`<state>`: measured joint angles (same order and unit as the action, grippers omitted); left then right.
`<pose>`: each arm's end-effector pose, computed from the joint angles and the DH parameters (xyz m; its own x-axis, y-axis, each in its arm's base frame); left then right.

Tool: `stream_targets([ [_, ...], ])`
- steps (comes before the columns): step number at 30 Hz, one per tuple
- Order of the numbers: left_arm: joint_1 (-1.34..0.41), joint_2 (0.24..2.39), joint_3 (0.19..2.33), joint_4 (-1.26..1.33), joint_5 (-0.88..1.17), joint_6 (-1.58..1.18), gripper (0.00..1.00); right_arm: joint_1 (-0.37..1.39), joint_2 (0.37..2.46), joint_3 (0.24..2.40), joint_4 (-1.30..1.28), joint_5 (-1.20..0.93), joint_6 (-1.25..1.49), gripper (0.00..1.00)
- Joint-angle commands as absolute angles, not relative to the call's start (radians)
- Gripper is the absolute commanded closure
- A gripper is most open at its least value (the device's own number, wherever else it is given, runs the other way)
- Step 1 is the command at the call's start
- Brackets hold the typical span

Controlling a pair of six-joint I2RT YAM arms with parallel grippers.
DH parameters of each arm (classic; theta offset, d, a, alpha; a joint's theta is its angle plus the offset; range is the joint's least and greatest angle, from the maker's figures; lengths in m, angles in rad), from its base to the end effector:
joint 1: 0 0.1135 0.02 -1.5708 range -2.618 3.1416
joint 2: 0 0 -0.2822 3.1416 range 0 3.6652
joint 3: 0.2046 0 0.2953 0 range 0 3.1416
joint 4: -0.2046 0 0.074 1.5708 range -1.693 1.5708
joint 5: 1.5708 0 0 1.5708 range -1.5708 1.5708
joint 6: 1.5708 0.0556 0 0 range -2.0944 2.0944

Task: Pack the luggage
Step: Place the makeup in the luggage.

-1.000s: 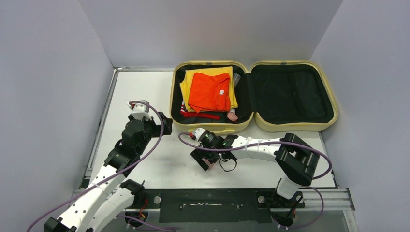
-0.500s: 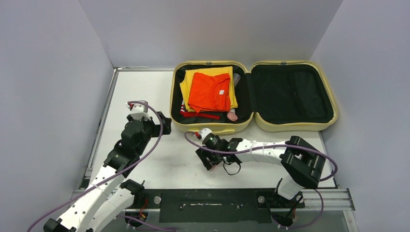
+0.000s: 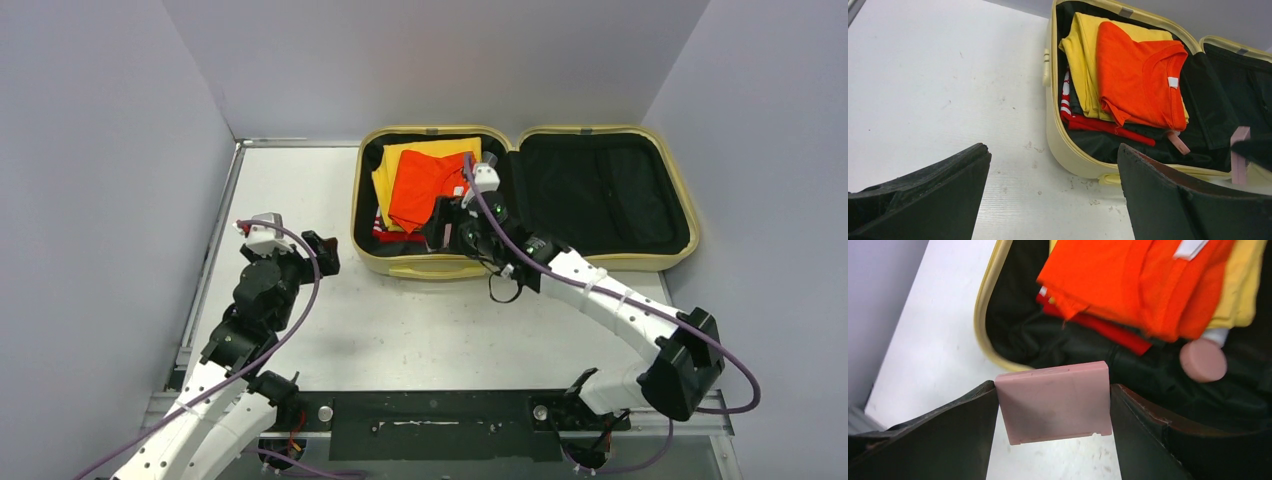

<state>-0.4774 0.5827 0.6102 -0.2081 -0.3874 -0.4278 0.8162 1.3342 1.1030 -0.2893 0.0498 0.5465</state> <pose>0.1830 -0.0710 0.3142 -0.1847 -0.3369 -0.9232 0.0206 0.9379 -0.3464 0.2496 0.2614 0.3156 -0.6538 0.0624 -0.7541 -0.4193 0.7997 0.4297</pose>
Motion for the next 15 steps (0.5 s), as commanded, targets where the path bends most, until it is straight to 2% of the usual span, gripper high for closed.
stream_targets([
  [1,-0.483,0.58,0.604,-0.179,-0.425,-0.429,0.04,0.732,1.436,1.182,-0.188,0.071,0.619,0.57],
  [9,-0.485,0.606,0.615,-0.196,-0.431,-0.431,0.04,0.712,1.706,1.287,-0.119,0.042,0.74,0.58],
  [12,-0.486,0.604,0.612,-0.194,-0.433,-0.433,0.04,0.712,1.767,1.294,-0.118,0.047,0.782,0.54],
  [13,-0.486,0.606,0.613,-0.194,-0.431,-0.434,0.04,0.71,1.784,1.297,-0.119,0.045,0.792,0.53],
  [14,-0.486,0.607,0.614,-0.193,-0.43,-0.434,0.04,0.71,1.801,1.305,-0.127,0.045,0.794,0.46],
  [15,-0.486,0.607,0.614,-0.194,-0.427,-0.434,0.04,0.712,1.815,1.317,-0.142,0.049,0.793,0.34],
])
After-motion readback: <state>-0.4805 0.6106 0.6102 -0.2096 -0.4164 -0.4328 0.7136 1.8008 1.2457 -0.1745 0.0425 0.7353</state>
